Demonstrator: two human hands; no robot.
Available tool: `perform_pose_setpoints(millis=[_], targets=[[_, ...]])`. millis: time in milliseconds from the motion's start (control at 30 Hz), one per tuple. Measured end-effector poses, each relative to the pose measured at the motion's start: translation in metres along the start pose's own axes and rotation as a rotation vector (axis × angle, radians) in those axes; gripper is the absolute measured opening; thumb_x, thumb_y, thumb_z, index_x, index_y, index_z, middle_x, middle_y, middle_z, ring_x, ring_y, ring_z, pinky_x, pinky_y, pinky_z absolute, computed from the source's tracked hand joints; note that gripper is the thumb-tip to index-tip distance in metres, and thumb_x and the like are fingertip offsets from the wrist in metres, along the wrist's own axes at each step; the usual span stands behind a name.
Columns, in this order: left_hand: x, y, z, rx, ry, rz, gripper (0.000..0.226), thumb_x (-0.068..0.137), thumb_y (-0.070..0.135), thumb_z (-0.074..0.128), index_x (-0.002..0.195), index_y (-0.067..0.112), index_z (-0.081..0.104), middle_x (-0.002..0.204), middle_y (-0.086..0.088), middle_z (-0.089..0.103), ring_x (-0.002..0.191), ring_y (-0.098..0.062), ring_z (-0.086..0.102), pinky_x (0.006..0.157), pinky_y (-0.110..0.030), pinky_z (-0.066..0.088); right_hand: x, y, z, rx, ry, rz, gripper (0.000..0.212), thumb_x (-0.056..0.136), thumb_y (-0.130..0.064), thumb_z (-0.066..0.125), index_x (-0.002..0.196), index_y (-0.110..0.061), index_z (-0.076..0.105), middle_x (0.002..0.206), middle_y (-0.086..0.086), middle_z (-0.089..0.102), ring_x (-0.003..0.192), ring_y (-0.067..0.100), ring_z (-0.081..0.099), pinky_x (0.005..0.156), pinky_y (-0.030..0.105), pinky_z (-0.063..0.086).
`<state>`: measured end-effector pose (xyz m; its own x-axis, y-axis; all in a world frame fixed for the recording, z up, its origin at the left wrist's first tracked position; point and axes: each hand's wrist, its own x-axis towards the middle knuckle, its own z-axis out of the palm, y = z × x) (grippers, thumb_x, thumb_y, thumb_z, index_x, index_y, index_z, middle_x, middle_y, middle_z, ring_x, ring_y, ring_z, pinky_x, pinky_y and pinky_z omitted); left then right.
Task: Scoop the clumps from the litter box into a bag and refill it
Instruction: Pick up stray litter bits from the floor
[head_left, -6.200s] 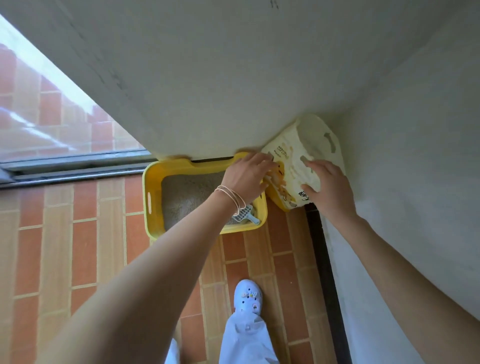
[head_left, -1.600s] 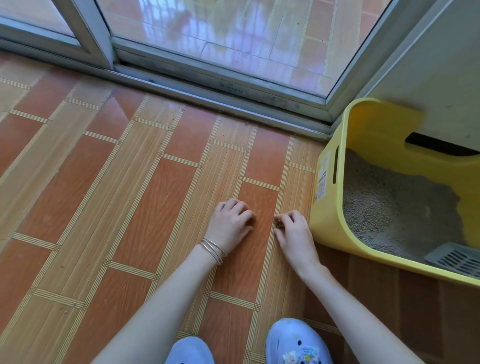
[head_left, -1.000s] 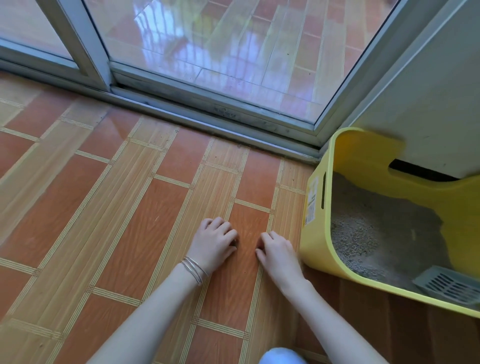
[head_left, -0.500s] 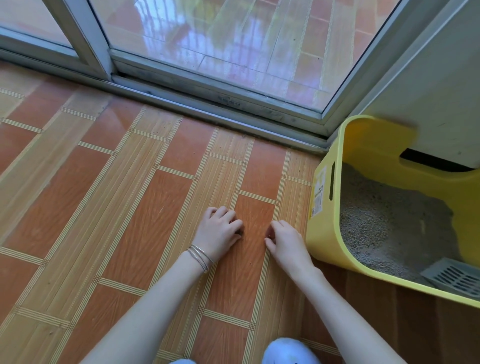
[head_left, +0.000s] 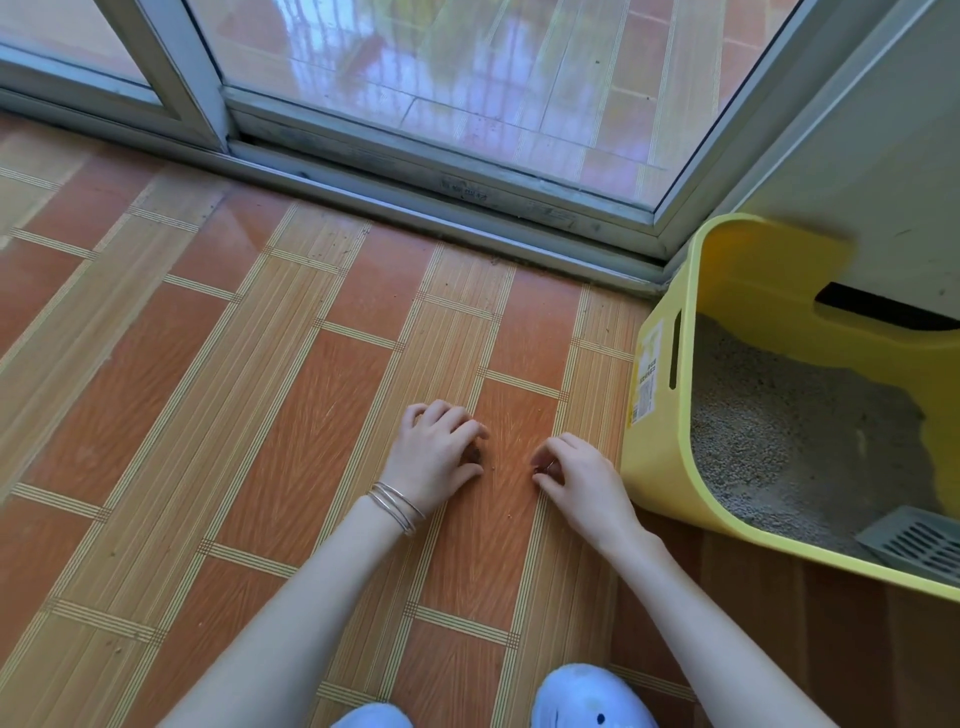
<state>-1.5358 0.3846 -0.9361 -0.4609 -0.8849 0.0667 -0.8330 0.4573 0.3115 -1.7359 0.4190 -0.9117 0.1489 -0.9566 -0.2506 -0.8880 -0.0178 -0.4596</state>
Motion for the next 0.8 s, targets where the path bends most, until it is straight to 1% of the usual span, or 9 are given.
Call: perform_pose_setpoints(millis=[67, 167, 300, 433, 533, 667, 800], targets=[[-0.002, -0.003, -0.003, -0.021, 0.010, -0.037, 0.051, 0.045, 0.038, 0.090, 0.088, 0.023, 0.068, 0.085, 0.006, 0.064, 0.085, -0.023, 0.061, 0.075, -0.041, 0.045, -0.001, 0.001, 0.000, 0.020, -0.003, -0.002, 0.008, 0.084, -0.018, 0.063, 0.092, -0.020, 0.059, 0.094, -0.007, 0.055, 0.089, 0.011, 0.055, 0.076, 0.029, 0.048], [-0.003, -0.008, -0.006, -0.036, 0.017, -0.075, 0.050, 0.046, 0.042, 0.089, 0.087, 0.023, 0.068, 0.085, 0.005, 0.064, 0.086, -0.023, 0.060, 0.075, -0.041, 0.044, -0.002, 0.003, 0.000, 0.057, 0.004, 0.003, 0.013, 0.083, -0.014, 0.064, 0.095, -0.019, 0.060, 0.097, -0.007, 0.054, 0.091, 0.011, 0.055, 0.078, 0.030, 0.049], [-0.002, -0.009, -0.006, -0.026, -0.001, -0.061, 0.046, 0.045, 0.043, 0.089, 0.082, 0.025, 0.068, 0.083, 0.005, 0.063, 0.086, -0.024, 0.060, 0.076, -0.041, 0.044, -0.003, 0.005, -0.001, 0.080, 0.017, 0.030, 0.020, 0.082, -0.015, 0.067, 0.101, -0.019, 0.062, 0.100, -0.006, 0.052, 0.093, 0.011, 0.054, 0.080, 0.030, 0.049], [-0.002, 0.000, -0.001, -0.038, 0.003, -0.028, 0.037, 0.048, 0.041, 0.088, 0.076, 0.026, 0.070, 0.080, 0.006, 0.063, 0.084, -0.023, 0.060, 0.075, -0.039, 0.043, -0.004, 0.007, -0.001, 0.101, 0.023, 0.066, 0.022, 0.080, -0.017, 0.069, 0.101, -0.020, 0.063, 0.100, -0.007, 0.052, 0.090, 0.008, 0.054, 0.082, 0.030, 0.049], [-0.003, 0.008, 0.004, -0.035, 0.037, -0.025, 0.027, 0.054, 0.034, 0.087, 0.072, 0.025, 0.069, 0.077, 0.007, 0.063, 0.081, -0.022, 0.060, 0.074, -0.036, 0.042, -0.004, 0.008, 0.000, 0.105, 0.021, 0.070, 0.020, 0.081, -0.018, 0.069, 0.099, -0.019, 0.063, 0.098, -0.006, 0.055, 0.088, 0.009, 0.056, 0.081, 0.032, 0.050], [-0.002, 0.009, 0.006, -0.016, 0.068, -0.054, 0.025, 0.058, 0.028, 0.086, 0.072, 0.022, 0.067, 0.075, 0.004, 0.061, 0.078, -0.022, 0.059, 0.071, -0.036, 0.043, -0.005, 0.006, 0.003, 0.094, 0.037, 0.050, 0.012, 0.083, -0.018, 0.067, 0.094, -0.019, 0.064, 0.090, -0.005, 0.058, 0.082, 0.010, 0.057, 0.076, 0.035, 0.051], [-0.004, -0.002, -0.001, -0.048, 0.116, -0.107, 0.023, 0.060, 0.025, 0.086, 0.072, 0.020, 0.067, 0.074, 0.003, 0.062, 0.079, -0.025, 0.059, 0.071, -0.038, 0.043, -0.004, 0.005, 0.001, 0.137, 0.118, 0.038, 0.005, 0.084, -0.019, 0.065, 0.088, -0.016, 0.065, 0.088, -0.004, 0.059, 0.077, 0.009, 0.057, 0.073, 0.034, 0.052]])
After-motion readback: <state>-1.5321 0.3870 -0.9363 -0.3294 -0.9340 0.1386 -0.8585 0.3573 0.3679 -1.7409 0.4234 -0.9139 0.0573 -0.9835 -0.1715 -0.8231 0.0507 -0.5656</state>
